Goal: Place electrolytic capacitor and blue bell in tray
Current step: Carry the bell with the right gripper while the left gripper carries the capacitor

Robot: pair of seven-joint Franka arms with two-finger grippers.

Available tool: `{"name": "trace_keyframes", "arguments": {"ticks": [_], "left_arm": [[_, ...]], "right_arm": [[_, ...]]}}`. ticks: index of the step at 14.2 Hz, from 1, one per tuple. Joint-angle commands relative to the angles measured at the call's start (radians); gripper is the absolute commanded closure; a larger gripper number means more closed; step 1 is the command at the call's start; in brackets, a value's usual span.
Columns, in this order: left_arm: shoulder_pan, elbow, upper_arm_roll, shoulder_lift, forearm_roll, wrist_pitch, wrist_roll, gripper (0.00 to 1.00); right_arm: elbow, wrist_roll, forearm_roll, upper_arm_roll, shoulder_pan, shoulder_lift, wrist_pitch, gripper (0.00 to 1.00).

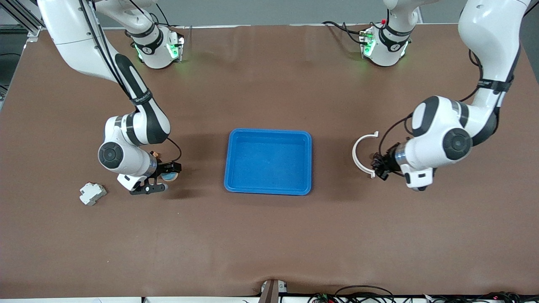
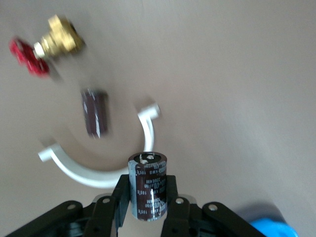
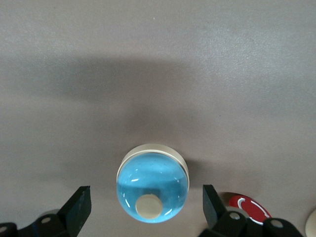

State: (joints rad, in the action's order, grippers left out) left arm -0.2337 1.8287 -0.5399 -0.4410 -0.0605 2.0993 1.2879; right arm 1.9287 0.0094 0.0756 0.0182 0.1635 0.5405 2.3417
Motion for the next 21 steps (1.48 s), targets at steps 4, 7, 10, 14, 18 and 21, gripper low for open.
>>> {"name": "trace_keyframes", "arguments": {"ticks": [4, 7, 10, 14, 18, 21], "left_arm": [[0.207, -0.098, -0.006, -0.056, -0.025, -0.021, 0.287, 1.00], [0.289, -0.129, -0.003, -0.094, -0.027, -0.016, 0.393, 1.00], [0.335, -0.131, -0.002, -0.120, -0.027, -0.010, 0.458, 1.00], [0.375, -0.138, 0.000, -0.160, -0.027, 0.010, 0.490, 1.00], [0.399, -0.147, 0.005, -0.215, -0.028, 0.051, 0.524, 1.00], [0.416, -0.149, 0.021, -0.239, -0.030, 0.067, 0.525, 1.00]], "right_arm": [[0.003, -0.003, -0.011, -0.004, 0.004, 0.016, 0.031, 0.00], [0.003, -0.005, -0.011, -0.004, 0.004, 0.018, 0.031, 0.00], [0.003, -0.005, -0.011, -0.006, 0.002, 0.022, 0.033, 0.00], [0.003, -0.005, -0.011, -0.006, 0.002, 0.029, 0.041, 0.00], [0.003, -0.005, -0.011, -0.006, 0.004, 0.033, 0.045, 0.00], [0.004, -0.005, -0.011, -0.006, 0.001, 0.035, 0.054, 0.07]]}}
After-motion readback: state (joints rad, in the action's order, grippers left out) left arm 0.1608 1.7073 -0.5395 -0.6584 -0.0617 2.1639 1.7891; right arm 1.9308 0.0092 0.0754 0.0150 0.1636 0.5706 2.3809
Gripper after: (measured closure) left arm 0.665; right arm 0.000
